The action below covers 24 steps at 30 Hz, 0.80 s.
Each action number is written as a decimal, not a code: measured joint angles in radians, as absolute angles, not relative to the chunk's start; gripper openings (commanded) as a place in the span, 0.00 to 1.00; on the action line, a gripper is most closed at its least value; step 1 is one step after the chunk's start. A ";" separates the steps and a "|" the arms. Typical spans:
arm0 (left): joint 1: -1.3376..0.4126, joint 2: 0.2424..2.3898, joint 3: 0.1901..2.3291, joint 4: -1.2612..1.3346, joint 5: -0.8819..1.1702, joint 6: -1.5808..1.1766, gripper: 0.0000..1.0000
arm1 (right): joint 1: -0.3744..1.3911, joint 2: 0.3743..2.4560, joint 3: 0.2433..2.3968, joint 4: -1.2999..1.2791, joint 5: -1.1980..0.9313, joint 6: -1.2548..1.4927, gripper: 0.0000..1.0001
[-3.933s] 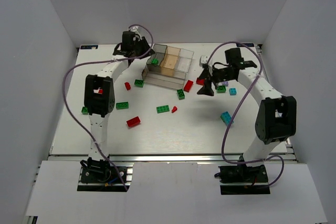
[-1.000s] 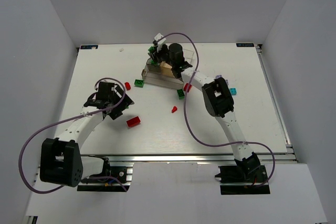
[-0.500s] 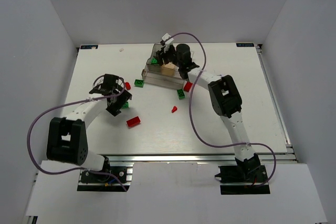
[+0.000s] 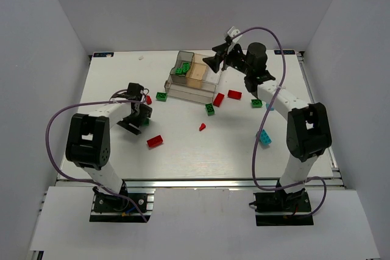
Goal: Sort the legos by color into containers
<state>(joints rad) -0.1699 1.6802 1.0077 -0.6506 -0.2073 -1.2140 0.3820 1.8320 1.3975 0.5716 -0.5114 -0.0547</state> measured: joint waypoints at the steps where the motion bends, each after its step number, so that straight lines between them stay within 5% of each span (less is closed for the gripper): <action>1: -0.170 1.689 1.018 -0.651 -0.213 -1.222 0.89 | 0.378 1.816 1.379 0.566 -0.530 -0.056 0.69; 14: -0.169 1.845 1.207 -0.802 -0.253 -1.321 0.69 | 0.295 1.694 1.147 0.465 -0.633 -0.052 0.69; 24: -0.167 1.846 1.210 -0.853 -0.246 -1.283 0.00 | 0.246 1.624 1.108 0.470 -0.638 -0.035 0.68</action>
